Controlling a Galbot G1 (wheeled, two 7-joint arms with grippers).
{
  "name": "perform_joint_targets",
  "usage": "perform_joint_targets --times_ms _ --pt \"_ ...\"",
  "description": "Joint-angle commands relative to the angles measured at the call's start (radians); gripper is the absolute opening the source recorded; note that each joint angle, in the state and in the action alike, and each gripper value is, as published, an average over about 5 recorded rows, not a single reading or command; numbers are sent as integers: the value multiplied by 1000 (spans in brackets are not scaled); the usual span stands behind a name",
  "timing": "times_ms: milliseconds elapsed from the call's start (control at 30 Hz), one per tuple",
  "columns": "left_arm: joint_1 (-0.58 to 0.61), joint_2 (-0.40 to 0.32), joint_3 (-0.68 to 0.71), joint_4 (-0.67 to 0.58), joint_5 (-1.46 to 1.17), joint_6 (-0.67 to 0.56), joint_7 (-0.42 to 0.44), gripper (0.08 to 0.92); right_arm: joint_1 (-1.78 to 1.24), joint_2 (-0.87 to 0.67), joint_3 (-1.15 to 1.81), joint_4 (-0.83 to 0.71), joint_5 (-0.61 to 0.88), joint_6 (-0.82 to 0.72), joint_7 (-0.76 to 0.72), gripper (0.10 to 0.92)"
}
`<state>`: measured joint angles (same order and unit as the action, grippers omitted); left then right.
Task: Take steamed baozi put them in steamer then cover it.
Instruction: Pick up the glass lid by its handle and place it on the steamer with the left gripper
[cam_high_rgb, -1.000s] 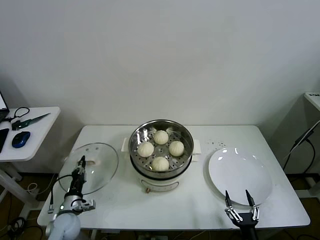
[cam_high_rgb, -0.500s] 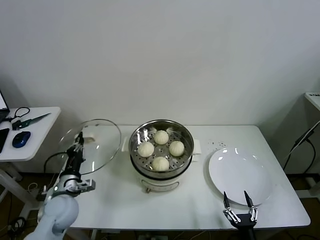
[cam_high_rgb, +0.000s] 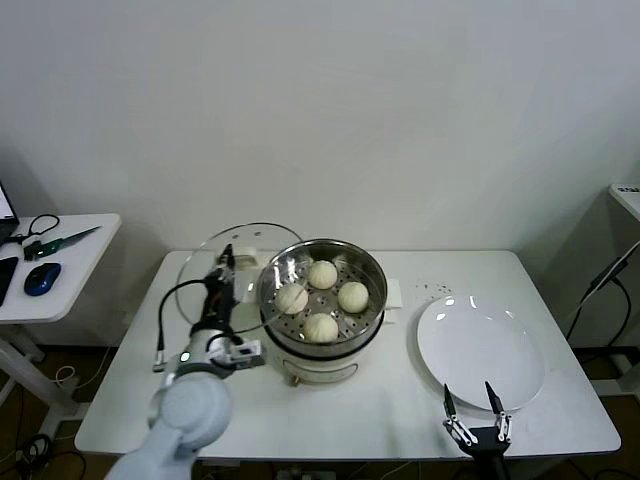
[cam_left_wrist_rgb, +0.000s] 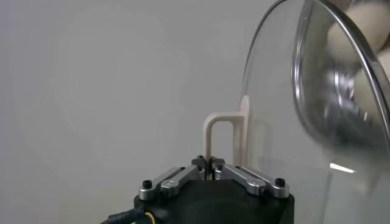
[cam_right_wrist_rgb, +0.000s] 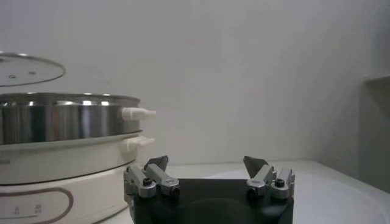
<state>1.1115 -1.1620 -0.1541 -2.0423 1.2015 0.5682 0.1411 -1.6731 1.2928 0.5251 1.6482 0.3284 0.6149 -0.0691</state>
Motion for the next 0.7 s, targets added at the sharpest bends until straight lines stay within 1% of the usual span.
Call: perform_joint_targets --times_ms 33,200,333,533,700 --pt "-91 -92 176 -56 139 104 107 133 4 -9 4 -6 -16 -4 7 823" --pt "-110 -255 243 13 293 97 134 133 3 -18 7 -4 -7 1 7 823" --pt "-108 -341 277 63 354 91 141 133 2 -21 8 -4 1 5 6 823" --pt "-119 -411 294 160 385 89 122 133 -2 -21 7 -8 9 16 6 823" --pt "-124 -439 291 227 401 84 96 133 0 -20 7 -11 13 23 7 823"
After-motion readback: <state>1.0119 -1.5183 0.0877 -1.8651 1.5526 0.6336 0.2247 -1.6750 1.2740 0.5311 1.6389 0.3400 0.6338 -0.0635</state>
